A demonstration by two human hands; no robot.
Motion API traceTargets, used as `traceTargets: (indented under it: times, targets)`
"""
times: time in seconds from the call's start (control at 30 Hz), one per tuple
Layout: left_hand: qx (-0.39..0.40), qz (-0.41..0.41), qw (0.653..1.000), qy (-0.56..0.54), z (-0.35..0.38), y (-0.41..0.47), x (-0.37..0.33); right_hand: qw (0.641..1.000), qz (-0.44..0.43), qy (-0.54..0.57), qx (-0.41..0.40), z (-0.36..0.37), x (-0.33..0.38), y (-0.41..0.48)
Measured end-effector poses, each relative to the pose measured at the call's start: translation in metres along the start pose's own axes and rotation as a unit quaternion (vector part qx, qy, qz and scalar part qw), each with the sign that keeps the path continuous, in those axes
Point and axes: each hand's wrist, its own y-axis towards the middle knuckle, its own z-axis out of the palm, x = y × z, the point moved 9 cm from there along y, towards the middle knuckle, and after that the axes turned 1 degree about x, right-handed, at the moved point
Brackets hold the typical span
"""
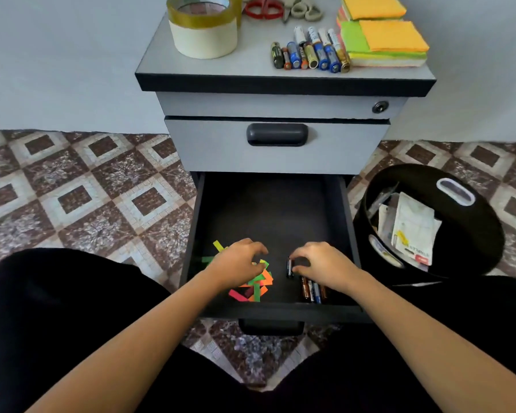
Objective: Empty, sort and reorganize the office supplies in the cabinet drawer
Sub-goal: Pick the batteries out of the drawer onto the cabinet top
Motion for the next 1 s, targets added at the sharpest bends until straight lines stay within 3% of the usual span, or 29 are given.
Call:
traceTargets:
  times: [0.23, 0.5, 0.7, 0.87, 1.0]
  targets:
    - [0.032, -0.026, 0.999, -0.002, 0.029, 0.017, 0.013, 0.992, 0.122, 0.039, -0.011, 0.039, -0.032, 0.028]
    - [0.049, -0.036, 0.998, -0.012, 0.048, 0.025, 0.020, 0.988, 0.154, 0.000, -0.029, 0.044, -0.035, 0.045]
    - [0.126, 0.014, 0.991, 0.032, 0.073, 0.034, -0.001, 0.965, 0.187, 0.176, -0.049, 0.033, -0.054, 0.053]
    - [0.179, 0.043, 0.983, 0.007, 0.091, 0.042, -0.028, 0.910, 0.189, 0.361, -0.081, 0.003, -0.068, 0.051]
    - [0.221, 0.053, 0.974, 0.001, 0.105, 0.046, -0.044, 0.893, 0.165, 0.411, -0.078, -0.008, -0.068, 0.047]
